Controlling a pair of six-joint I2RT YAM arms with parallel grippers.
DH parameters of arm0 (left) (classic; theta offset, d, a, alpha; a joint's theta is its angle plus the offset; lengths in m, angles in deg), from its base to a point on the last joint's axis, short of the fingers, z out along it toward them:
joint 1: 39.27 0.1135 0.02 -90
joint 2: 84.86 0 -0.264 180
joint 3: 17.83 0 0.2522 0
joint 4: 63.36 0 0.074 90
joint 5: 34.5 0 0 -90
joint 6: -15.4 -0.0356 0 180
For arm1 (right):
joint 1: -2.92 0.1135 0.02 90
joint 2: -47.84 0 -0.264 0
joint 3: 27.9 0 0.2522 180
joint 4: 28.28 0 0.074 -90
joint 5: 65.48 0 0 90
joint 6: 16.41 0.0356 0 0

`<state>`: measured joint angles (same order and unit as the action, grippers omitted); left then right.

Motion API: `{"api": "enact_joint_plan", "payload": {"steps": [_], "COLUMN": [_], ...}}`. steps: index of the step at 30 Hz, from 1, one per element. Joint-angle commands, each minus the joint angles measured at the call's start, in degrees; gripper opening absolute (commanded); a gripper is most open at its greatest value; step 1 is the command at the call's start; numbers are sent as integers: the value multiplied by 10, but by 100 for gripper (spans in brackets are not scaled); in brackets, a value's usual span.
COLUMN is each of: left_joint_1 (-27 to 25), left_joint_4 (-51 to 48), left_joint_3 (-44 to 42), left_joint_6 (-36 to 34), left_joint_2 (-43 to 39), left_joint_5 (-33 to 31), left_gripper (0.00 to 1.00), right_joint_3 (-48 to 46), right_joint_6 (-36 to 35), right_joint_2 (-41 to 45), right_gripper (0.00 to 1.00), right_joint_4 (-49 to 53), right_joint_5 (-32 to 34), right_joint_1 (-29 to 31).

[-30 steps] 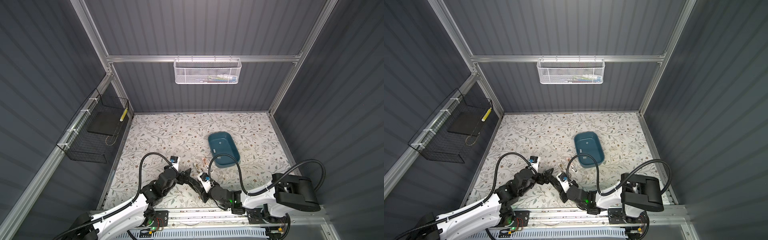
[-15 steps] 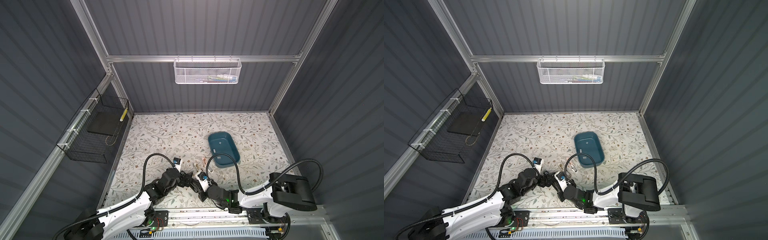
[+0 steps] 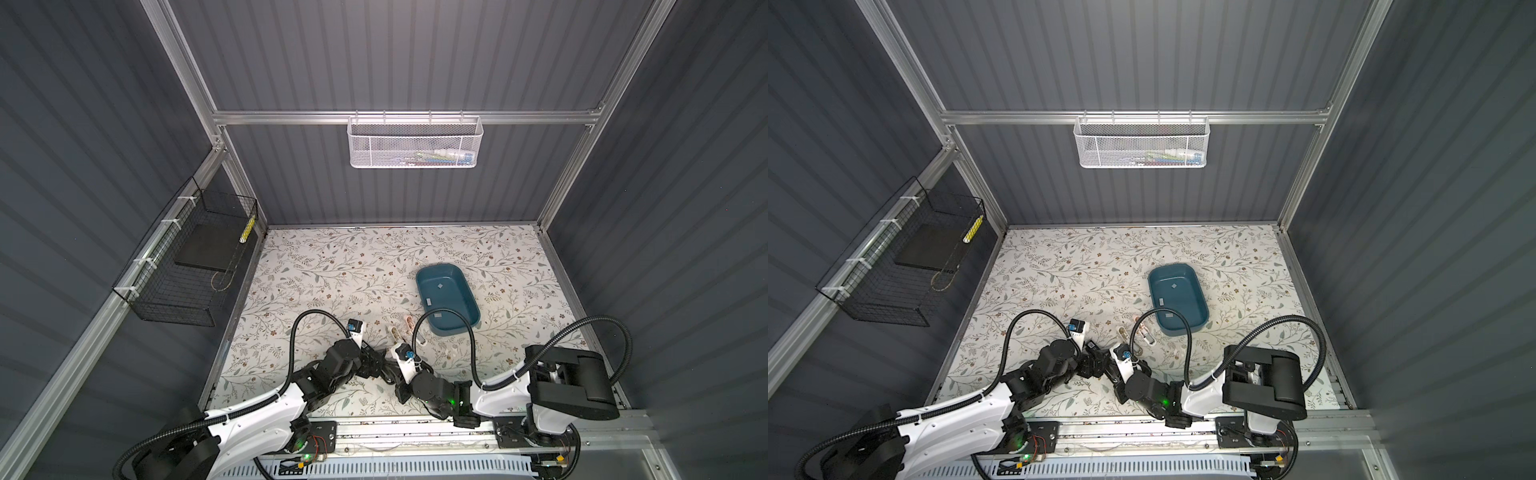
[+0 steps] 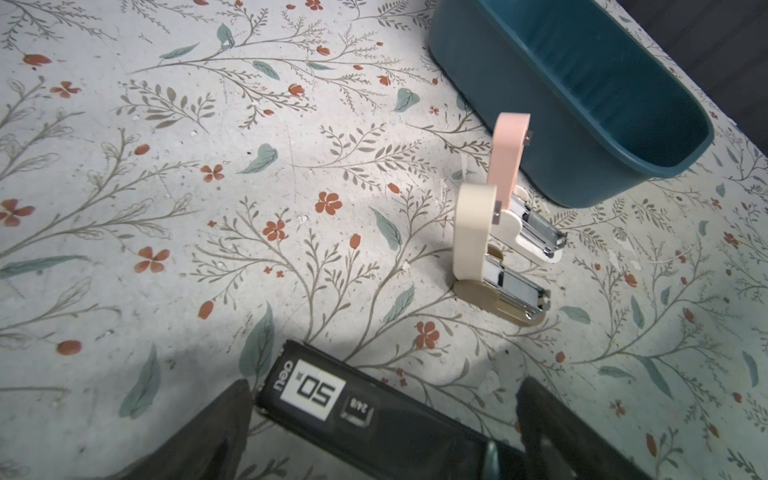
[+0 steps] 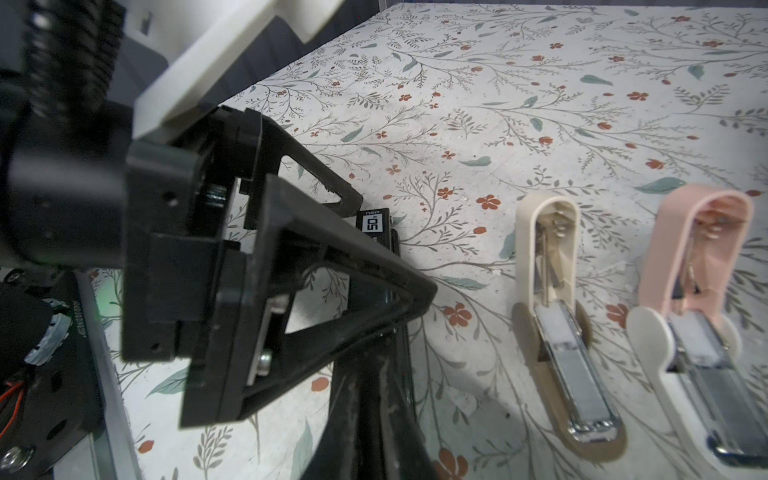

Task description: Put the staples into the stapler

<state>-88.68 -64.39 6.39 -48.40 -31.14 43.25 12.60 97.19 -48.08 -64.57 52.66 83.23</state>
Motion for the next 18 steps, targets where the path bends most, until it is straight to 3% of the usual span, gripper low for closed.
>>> {"api": "enact_joint_plan", "payload": {"steps": [1,18], "left_joint_1": [2,2], "left_joint_4": [45,95], "left_joint_3": [-23,-55], "left_joint_6": [9,17], "left_joint_2": [4,6], "left_joint_5": [-10,-19], "left_gripper": [99,99], "right_joint_3": [-14,-27], "right_joint_6": [18,80], "right_joint_2": [-31,-111], "right_gripper": [14,12], "right_joint_4": [37,2], "right_joint_5": [-6,5], "right_joint_1": [5,32]}}
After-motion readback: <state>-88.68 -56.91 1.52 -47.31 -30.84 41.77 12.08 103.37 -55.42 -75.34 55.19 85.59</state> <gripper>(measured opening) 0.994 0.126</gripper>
